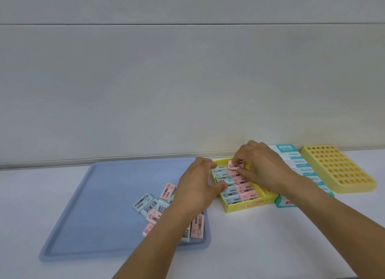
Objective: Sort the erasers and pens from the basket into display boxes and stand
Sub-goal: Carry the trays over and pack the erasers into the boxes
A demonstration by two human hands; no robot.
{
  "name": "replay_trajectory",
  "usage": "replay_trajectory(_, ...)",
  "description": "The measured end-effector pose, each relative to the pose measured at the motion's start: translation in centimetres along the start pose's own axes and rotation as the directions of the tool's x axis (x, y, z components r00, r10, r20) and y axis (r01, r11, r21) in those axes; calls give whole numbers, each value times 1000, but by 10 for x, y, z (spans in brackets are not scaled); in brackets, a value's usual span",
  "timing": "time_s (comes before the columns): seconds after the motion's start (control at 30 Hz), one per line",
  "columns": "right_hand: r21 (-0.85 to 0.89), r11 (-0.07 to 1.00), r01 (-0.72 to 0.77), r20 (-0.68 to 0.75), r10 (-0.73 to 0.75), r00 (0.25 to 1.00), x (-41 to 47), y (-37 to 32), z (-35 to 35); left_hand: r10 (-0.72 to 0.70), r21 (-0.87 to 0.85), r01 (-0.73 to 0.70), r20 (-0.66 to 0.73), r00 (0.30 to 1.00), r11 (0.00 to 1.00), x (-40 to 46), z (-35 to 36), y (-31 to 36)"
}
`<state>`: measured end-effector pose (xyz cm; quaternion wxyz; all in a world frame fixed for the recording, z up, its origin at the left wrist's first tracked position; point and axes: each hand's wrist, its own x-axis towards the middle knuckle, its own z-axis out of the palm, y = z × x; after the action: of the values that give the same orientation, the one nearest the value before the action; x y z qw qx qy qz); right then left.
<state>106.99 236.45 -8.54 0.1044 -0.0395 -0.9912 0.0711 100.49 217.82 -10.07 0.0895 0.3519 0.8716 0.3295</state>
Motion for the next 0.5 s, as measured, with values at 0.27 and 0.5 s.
replay_trajectory(0.27, -96, 995, 23, -56, -28, 998, 0, -6, 2, -5, -34, 4, -18, 1000, 999, -2, -1, -2)
replay_trajectory(0.5, 95, 995, 44, 106, -54, 993, -4, -20, -4, 12, -81, -6, 76, 997, 997, -6, -4, -6)
